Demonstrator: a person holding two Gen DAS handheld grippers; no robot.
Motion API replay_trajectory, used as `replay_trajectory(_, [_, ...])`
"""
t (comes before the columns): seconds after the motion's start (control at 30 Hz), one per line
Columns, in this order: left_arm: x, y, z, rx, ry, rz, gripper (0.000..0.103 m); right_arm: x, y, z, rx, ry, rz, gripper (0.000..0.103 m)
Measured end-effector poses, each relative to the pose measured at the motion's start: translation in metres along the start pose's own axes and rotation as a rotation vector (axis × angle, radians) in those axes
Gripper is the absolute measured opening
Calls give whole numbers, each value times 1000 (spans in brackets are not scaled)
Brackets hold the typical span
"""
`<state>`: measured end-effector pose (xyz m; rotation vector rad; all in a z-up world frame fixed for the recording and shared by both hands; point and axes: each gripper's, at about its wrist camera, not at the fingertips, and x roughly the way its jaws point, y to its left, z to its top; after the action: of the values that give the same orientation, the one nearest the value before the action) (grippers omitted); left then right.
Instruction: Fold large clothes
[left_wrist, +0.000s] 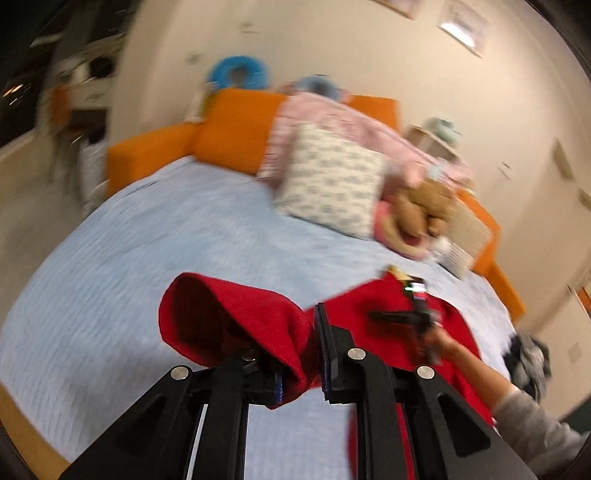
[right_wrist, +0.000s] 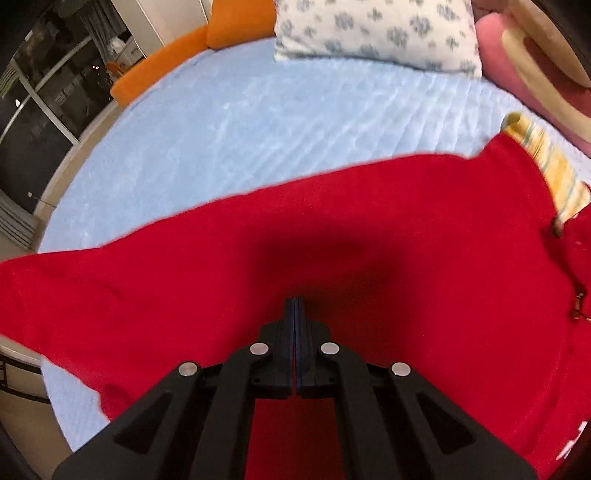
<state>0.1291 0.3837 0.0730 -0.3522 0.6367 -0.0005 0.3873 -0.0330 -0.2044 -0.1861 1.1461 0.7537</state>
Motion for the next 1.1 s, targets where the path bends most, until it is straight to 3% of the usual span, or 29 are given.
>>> replay_trajectory(0.1, [-8,-50,2,78,6,-89,18,7,-5,-1,8,-9,31,1])
replay_trajectory(0.3, [-13,-166,-26,297,56,-403,13,8,-7,3,-5,15,41,0])
replay_trajectory(0.5, [33,-294,-119,546,249,-654,11,11,-12,10,-5,53,72,0])
replay_trajectory(0.63, [73,-348,-191,647,404,-781,10,10,-12,11,-25,58,68,0])
replay_trajectory(0.73, [106,-378,-248,734,513,-790,10,10,-11,16,-36,54,56,0])
replay_trajectory(0.83, [134,-393,-289,804,569,-765,10,5,-19,23,0,12,14,0])
replay_trajectory(0.97, [148,-407,-320,867,568,-703,10,-7,-39,32,94,-51,-2,0])
replay_trajectory(1.1, [164,-410,-331,825,588,-665,12,-26,-49,27,117,-68,6,6])
